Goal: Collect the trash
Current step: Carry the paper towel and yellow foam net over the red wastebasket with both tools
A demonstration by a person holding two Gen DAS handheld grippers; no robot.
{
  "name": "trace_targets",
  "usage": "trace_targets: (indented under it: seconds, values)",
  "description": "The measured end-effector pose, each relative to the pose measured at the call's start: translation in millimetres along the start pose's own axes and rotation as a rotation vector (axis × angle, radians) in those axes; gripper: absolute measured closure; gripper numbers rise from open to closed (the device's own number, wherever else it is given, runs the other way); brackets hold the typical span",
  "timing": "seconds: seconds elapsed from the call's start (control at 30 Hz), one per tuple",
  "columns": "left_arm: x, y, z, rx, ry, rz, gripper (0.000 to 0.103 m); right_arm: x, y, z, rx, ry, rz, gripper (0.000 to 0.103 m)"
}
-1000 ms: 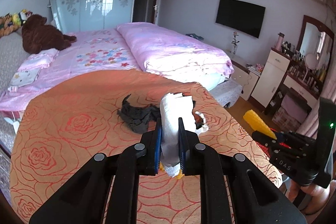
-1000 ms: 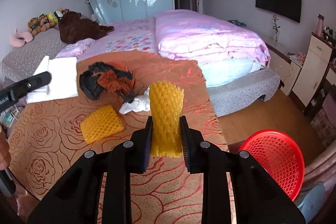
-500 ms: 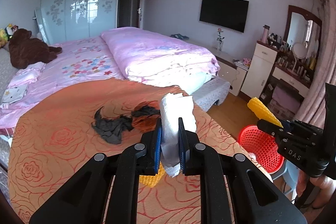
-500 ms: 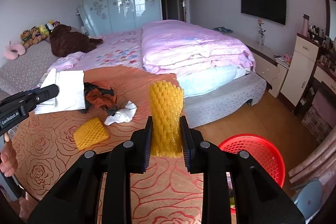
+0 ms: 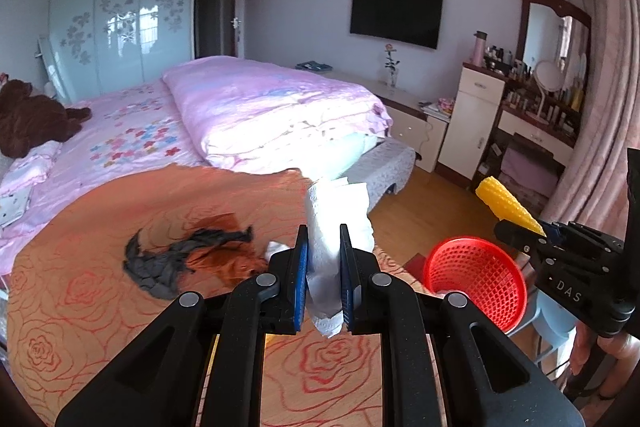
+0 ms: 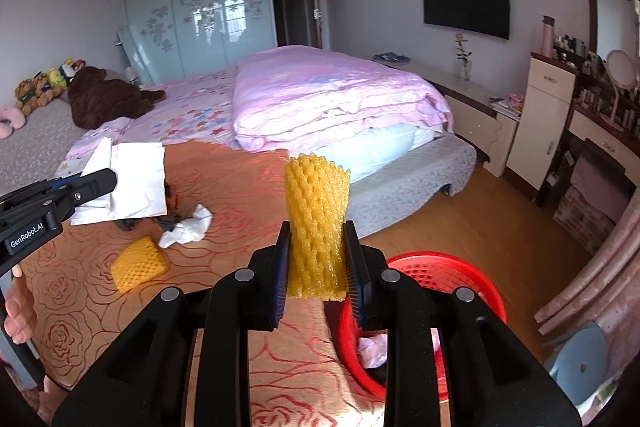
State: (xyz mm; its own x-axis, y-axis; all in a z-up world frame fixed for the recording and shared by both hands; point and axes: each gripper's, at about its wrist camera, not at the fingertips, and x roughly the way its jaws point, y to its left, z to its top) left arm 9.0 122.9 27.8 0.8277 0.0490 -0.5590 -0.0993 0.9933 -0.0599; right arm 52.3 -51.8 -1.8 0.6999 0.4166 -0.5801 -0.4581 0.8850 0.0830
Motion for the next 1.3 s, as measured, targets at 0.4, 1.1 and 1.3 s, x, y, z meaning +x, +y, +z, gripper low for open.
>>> trace_targets:
  seconds: [0.4, 1.1, 1.3]
  values:
    - [26, -37, 4, 0.05, 0.046, -0.059, 0.09, -4, -42, -8, 0.081, 0.006, -0.074, 0.078]
    - [70, -127, 13, 0.194, 0.116, -0.168, 0.09, -2, -111, -34, 0.194, 0.038, -0.21, 0.078]
    - [87, -145, 4, 0.216, 0.166, -0.212, 0.09, 0, -124, -42, 0.211, 0.056, -0.233, 0.078]
